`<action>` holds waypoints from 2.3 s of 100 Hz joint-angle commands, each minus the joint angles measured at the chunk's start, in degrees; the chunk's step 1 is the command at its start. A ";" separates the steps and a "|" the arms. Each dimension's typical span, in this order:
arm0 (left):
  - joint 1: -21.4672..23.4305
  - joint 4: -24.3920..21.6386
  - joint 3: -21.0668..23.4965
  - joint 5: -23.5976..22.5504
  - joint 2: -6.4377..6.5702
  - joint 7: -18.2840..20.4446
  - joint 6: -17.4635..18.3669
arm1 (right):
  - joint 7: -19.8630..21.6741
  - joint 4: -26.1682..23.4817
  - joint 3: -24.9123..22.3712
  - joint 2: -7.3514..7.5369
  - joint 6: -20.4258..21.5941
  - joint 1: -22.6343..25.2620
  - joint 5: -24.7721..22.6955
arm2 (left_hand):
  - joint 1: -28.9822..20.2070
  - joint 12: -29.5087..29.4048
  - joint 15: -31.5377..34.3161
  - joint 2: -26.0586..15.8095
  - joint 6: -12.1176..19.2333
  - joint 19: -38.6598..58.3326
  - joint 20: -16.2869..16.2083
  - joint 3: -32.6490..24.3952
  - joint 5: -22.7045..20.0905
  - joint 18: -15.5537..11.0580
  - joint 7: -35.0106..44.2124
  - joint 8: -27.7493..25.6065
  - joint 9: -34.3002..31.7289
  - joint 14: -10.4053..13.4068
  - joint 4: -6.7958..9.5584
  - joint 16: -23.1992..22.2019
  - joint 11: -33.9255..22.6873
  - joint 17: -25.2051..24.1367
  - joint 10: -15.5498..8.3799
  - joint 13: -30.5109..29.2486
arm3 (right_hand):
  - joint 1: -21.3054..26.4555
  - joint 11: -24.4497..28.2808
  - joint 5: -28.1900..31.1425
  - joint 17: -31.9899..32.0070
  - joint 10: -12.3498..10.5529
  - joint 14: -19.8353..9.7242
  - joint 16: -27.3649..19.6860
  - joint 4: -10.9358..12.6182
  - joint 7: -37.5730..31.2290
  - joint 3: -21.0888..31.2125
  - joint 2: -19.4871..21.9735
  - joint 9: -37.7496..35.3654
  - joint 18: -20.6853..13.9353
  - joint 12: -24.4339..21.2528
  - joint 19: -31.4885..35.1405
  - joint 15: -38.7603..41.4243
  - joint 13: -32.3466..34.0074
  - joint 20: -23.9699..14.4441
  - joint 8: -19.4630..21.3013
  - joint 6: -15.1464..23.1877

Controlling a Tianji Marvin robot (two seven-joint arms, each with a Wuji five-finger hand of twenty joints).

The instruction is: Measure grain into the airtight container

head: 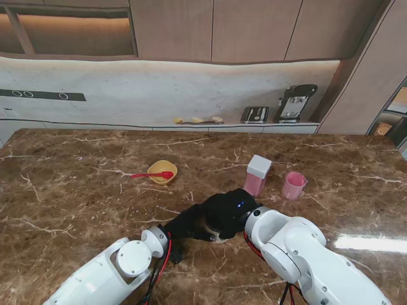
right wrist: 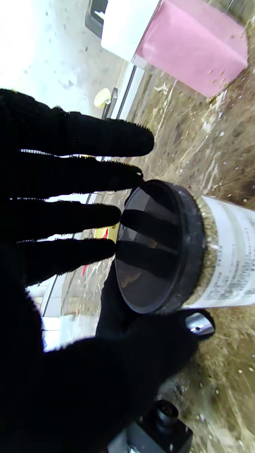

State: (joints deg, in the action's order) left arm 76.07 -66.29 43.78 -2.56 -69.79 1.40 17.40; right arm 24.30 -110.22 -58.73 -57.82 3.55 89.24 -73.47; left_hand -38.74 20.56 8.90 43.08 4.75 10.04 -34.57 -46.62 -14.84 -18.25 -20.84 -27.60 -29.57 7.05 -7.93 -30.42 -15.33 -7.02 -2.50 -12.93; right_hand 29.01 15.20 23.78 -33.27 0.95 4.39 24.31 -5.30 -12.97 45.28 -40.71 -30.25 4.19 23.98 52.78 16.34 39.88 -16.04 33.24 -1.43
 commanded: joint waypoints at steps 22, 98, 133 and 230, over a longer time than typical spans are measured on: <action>1.18 1.68 -0.31 -0.56 0.19 0.41 -0.76 | -8.99 6.07 4.38 -0.45 -3.54 -1.89 1.14 | -1.44 2.67 3.02 -4.04 2.08 8.34 -1.76 -4.48 0.17 23.02 51.52 -0.57 -5.26 -9.85 1.38 -0.96 -5.95 3.02 -4.53 -1.86 | -4.84 10.63 7.42 -21.22 0.58 -4.54 7.05 -3.94 -11.42 17.45 -2.99 -13.37 -6.56 4.50 18.25 16.22 24.49 -0.45 4.93 -0.27; 1.34 1.43 0.08 -0.75 0.35 0.44 -0.70 | -0.11 0.96 0.30 -0.03 -0.12 0.12 -3.15 | -1.33 2.85 2.98 -4.31 1.87 8.50 -1.82 -4.38 -0.07 23.35 51.30 -0.63 -5.16 -10.14 1.38 -1.00 -5.84 3.02 -4.18 -2.02 | 3.17 -0.03 -0.70 -1.03 -0.15 0.45 -1.51 1.08 -1.13 -7.42 1.18 -0.01 0.94 -0.12 0.97 0.02 1.23 -2.22 0.44 0.94; 1.28 1.44 0.06 -0.54 0.37 0.68 -0.57 | -19.37 8.86 6.58 -1.27 -9.65 -1.76 -1.35 | -1.21 2.86 2.92 -4.46 1.99 8.56 -1.80 -4.04 -0.05 23.41 51.28 -0.72 -5.03 -10.12 1.44 -0.98 -5.77 2.97 -4.24 -2.11 | -17.91 16.11 8.45 -30.63 1.17 -5.96 10.57 -3.85 -16.11 8.91 2.92 -22.37 -10.71 7.06 36.31 30.75 35.73 -2.27 8.87 -1.15; 1.35 1.30 0.09 -0.48 0.46 0.92 -0.73 | -5.05 4.82 2.45 -0.27 -3.13 -1.32 -0.95 | -1.15 3.00 2.80 -4.46 1.84 8.61 -1.81 -4.03 -0.30 23.62 51.60 -1.13 -4.65 -10.35 1.45 -1.00 -5.65 2.90 -3.81 -2.03 | -2.09 12.27 5.98 -16.08 -1.15 -5.25 5.50 -3.71 -13.41 17.84 -4.72 -11.40 -6.35 7.17 14.33 13.11 19.55 1.66 8.57 0.32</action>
State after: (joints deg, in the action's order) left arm 76.32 -66.42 44.36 -2.88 -69.70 1.66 17.53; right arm 20.57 -107.59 -57.01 -57.77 1.51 87.40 -73.97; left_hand -38.83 21.43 8.96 41.80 4.75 11.67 -34.57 -47.28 -14.86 -18.25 -20.84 -28.20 -29.84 6.98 -7.90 -30.62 -14.75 -6.58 -2.56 -13.55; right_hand 25.95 21.31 26.80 -44.86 1.27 3.04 26.65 -9.33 -20.64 59.47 -47.15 -37.31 1.31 27.46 61.64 24.56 53.49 -14.66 37.98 -0.36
